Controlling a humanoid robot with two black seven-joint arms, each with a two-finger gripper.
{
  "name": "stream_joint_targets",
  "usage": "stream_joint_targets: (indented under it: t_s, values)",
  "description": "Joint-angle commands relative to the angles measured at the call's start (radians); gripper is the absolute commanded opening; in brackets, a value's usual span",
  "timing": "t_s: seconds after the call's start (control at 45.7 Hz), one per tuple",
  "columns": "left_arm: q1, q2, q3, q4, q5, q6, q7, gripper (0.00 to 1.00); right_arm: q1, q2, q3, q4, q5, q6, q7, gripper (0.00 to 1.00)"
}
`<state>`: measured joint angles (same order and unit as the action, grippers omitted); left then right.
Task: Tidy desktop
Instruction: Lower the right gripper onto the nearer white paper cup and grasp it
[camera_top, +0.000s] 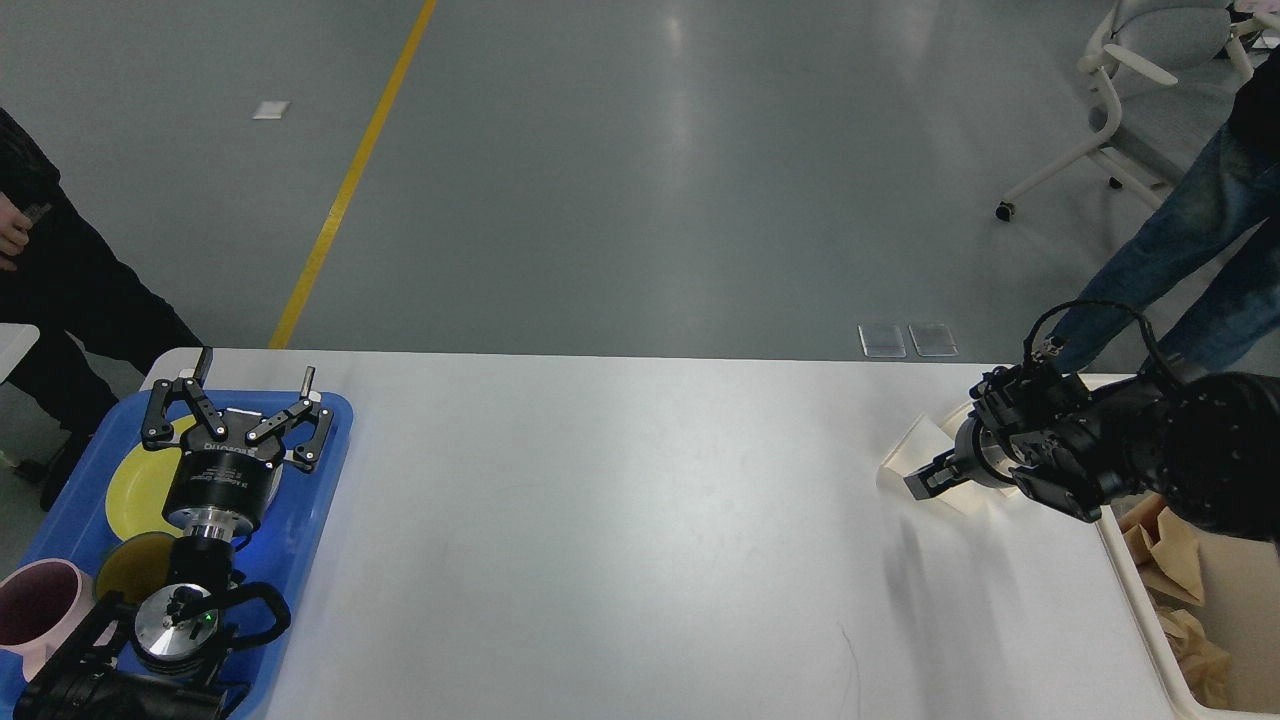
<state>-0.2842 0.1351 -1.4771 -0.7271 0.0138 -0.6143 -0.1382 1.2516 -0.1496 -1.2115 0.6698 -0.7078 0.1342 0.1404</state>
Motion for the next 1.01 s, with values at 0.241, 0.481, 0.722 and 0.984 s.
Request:
stream_joint_targets:
  t_s: [0.241,0.481,0.722,0.984]
  values:
    - [-0.001,0.000,0.000,0.000,0.000,-0.001,0.000,0.96,-0.142,0.033,0.006,-0.171,-0.005,-0.077,0.004,0.87]
    - [0.000,0.000,0.000,0.000,0.000,-0.001,0.000,0.96,-0.175,0.039,0.010,-0.184,-0.007,-0.082,0.002,0.88]
    - [0.000,0.000,0.000,0.000,0.000,0.001,-0.001,0.96,-0.184,0.059,0.079,-0.173,0.004,-0.082,-0.008,0.95]
    - [0.000,0.000,0.000,0.000,0.000,0.001,0.000,0.96,-0.190,0.058,0.150,-0.177,0.071,-0.087,-0.012,0.86]
